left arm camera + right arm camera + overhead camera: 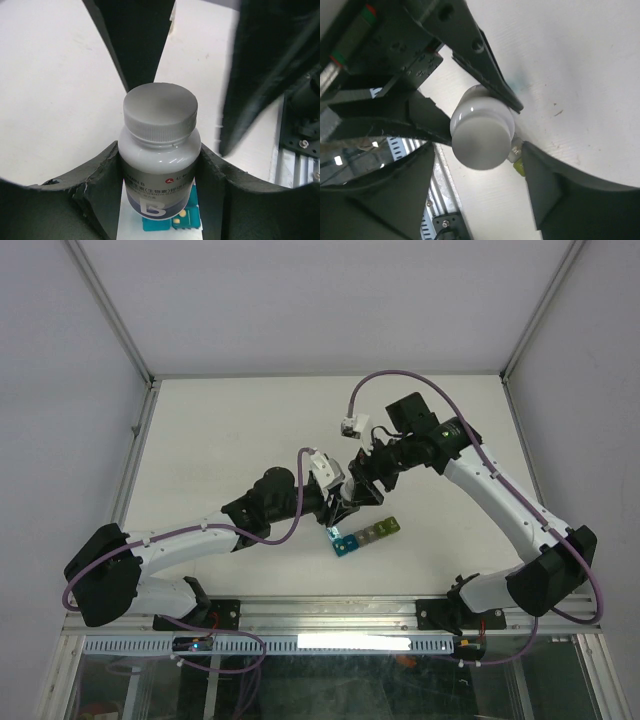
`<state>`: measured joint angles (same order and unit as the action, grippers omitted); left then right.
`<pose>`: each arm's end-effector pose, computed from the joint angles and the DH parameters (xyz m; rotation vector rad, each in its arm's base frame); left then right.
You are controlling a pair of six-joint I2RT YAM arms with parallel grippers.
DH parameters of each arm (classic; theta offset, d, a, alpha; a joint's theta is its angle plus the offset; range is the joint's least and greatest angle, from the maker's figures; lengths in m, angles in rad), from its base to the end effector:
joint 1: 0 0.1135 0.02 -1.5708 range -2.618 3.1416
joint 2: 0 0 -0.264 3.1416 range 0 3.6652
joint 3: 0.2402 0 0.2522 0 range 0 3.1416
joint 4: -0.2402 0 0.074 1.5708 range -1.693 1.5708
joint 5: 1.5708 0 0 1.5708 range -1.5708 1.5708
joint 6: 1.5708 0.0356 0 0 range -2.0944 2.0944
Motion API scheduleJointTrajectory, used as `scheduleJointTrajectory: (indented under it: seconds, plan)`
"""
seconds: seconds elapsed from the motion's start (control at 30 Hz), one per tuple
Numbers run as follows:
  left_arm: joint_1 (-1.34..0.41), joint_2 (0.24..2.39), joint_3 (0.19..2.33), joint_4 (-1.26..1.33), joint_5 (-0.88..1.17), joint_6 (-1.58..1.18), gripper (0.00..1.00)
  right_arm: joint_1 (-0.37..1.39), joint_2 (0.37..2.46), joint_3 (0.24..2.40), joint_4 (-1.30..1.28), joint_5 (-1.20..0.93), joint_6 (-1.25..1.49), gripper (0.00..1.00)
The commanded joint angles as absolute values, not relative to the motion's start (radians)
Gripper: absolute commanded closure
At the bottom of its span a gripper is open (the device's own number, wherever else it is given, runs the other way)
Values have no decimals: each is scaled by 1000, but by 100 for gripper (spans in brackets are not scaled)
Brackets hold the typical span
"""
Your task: Sort the pills into containers
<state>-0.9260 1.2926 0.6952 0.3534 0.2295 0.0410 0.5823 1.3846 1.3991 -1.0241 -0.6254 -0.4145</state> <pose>0.1674 -0.2360 0.2529 1.0246 1.5869 -0.8256 0.2140 0.1659 0.3494 -1.4025 2.0888 0.8676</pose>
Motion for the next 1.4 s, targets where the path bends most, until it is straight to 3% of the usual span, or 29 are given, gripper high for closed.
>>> scheduleJointTrajectory:
  seconds: [0.0,0.1,0.23,0.37,0.73,1.37]
  plan:
    - [-917,1249,716,454,239,86,100,490,1272,1507,-1045,-768,-445,11]
    - [-913,1238,708,418,326,83,100,457,1173,1503,-1042,-818,-564,1]
    - [-883,1234,709,397,528,73,100,456,1091,1491,-1169,-941,-975,1]
    - [-846,1254,742,404,814,48,100,458,1138,1508,-1380,-1043,-1386,1]
    - [-844,1322,829,352,975,38,100,597,1251,1483,-1294,-938,-1379,8]
    - [-844,1324,849,336,953,46,100,640,1281,1480,-1338,-937,-1309,65]
